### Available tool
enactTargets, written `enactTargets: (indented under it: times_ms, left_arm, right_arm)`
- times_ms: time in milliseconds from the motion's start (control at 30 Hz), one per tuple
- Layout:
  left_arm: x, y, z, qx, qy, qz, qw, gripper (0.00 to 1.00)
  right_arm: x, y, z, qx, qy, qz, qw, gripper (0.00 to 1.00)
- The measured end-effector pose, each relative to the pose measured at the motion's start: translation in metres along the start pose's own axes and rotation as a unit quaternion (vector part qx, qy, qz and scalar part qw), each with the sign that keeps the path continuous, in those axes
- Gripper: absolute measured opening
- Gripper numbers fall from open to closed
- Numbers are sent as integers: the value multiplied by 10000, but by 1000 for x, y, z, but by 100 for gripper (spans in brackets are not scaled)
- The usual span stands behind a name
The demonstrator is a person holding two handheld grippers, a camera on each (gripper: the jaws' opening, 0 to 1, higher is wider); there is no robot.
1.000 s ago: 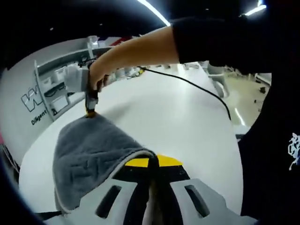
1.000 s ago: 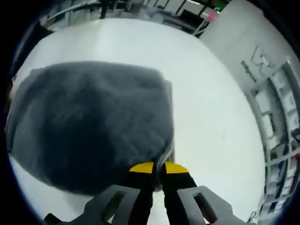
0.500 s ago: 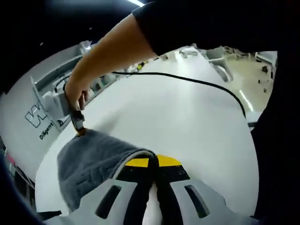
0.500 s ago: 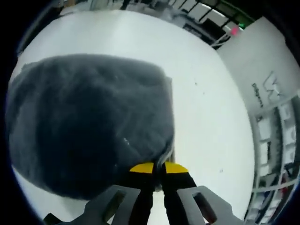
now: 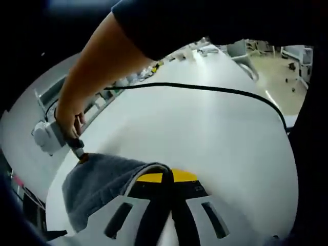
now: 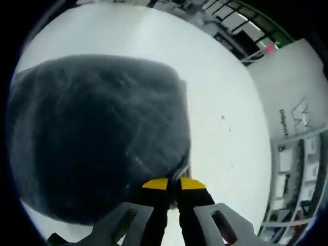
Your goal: Open the folded towel by lifting each exposed corner and separating the folded layers until the towel lies flat within the target outline without major curled edges
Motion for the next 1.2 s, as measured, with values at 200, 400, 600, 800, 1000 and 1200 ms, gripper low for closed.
enactTargets:
  times_ms: [200, 400, 600, 800, 1000, 1200]
  left_arm:
    - [3, 0, -2, -124, 1, -8, 9999, 1]
    - [10, 1, -7, 305, -143, -145, 9993, 1]
    - [8, -1, -6, 280, -94, -86, 9995, 2]
    - [5, 6, -13, 136, 185, 175, 9996, 13]
    - [-13, 22, -22, 29, 387, 391, 9985, 38]
    - [-38, 30, -36, -557, 851, 765, 9919, 47]
  right_arm:
    - [2, 3, -2, -75, 21, 29, 10000, 0]
    - [7, 11, -6, 84, 44, 22, 10000, 0]
    - [5, 9, -4, 191, 113, -73, 9997, 0]
    - [5, 10, -4, 307, 291, -27, 9991, 0]
    - [6, 11, -4, 309, 303, 10, 9991, 0]
    - [4, 8, -5, 187, 300, 77, 9993, 0]
Point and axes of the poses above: the point that each gripper's makers call its tool centre point, and the gripper's own axes: x roughly forward along the fingers, y roughly to its right, z roughly out of its underside, the point moved 1 cm from there along -x, roughly backward along the fingers
